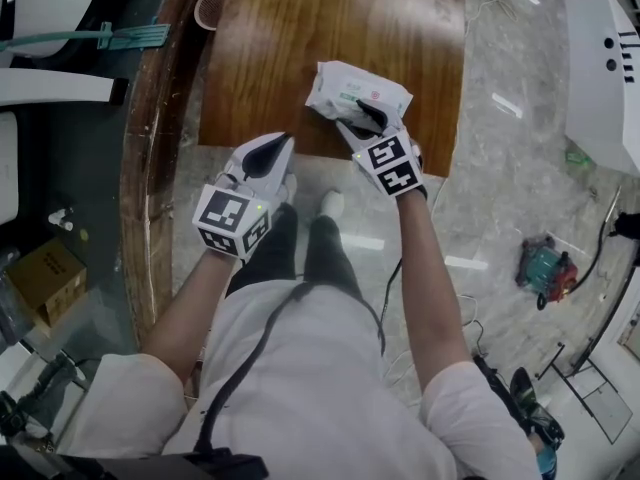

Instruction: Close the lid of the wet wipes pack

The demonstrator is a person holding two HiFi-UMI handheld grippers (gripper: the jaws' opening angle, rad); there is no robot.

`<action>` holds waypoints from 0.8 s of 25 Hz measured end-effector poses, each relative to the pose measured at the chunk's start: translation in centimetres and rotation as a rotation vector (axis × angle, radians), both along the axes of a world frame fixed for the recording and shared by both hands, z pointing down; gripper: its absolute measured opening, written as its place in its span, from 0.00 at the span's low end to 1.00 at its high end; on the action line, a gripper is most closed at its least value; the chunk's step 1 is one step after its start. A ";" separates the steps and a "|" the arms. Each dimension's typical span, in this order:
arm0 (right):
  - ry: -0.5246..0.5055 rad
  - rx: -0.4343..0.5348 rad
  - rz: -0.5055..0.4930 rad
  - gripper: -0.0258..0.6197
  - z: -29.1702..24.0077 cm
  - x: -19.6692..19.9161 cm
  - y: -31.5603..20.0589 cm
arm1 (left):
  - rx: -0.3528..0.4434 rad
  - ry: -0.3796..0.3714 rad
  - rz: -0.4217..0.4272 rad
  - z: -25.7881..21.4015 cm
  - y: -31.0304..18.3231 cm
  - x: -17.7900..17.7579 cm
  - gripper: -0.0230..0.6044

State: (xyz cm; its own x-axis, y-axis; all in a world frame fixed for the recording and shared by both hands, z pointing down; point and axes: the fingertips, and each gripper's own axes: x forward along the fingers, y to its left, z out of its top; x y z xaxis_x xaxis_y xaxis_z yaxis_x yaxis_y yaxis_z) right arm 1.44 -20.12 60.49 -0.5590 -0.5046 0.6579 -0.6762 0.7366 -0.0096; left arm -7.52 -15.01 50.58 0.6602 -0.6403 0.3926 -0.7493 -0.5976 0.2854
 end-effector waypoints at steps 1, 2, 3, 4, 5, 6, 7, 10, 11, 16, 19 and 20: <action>0.017 -0.008 -0.007 0.37 0.2 -0.1 0.1 | 0.001 0.000 0.001 0.0 0.0 -0.1 0.04; 0.029 -0.016 -0.014 0.38 0.4 -0.3 0.2 | 0.002 0.000 0.001 -0.1 0.0 -0.1 0.04; 0.039 -0.022 -0.018 0.39 0.5 -0.4 0.3 | 0.003 0.000 0.002 -0.1 0.1 -0.1 0.04; 0.047 -0.027 -0.021 0.41 0.7 -0.4 0.4 | 0.004 0.000 0.002 -0.2 0.2 -0.1 0.04; 0.053 -0.029 -0.023 0.41 0.8 -0.5 0.5 | 0.004 0.000 0.002 -0.2 0.3 0.0 0.04; 0.053 -0.032 -0.022 0.41 0.8 -0.5 0.5 | 0.005 0.001 0.003 -0.3 0.3 0.0 0.04; 0.042 -0.034 -0.016 0.41 0.7 -0.5 0.5 | 0.005 0.001 0.004 -0.3 0.4 0.1 0.04; -0.046 -0.016 0.050 0.36 -0.5 0.0 0.1 | 0.009 0.003 0.008 -0.7 0.6 0.3 0.04; -0.077 0.003 0.082 0.31 -1.1 0.3 -0.1 | 0.013 0.004 0.011 -0.9 0.6 0.3 0.04; -0.167 0.069 0.147 0.15 -4.3 1.6 1.0 | 0.041 0.006 0.025 -2.3 0.6 0.8 0.04; -0.199 0.096 0.149 0.14 -6.3 1.9 2.3 | 0.059 0.008 0.036 -3.5 0.7 1.3 0.04; -0.220 0.103 0.157 0.13 -7.0 2.0 2.7 | 0.065 0.010 0.039 -4.0 0.8 1.5 0.04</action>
State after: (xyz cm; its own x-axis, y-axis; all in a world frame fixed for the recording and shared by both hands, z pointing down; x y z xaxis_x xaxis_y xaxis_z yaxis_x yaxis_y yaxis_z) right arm 3.44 -17.37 53.51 -0.5925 -0.6544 0.4698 -0.7721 0.6277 -0.0993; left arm -6.00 -14.20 46.62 0.6888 -0.6379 0.3444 -0.7224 -0.6438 0.2523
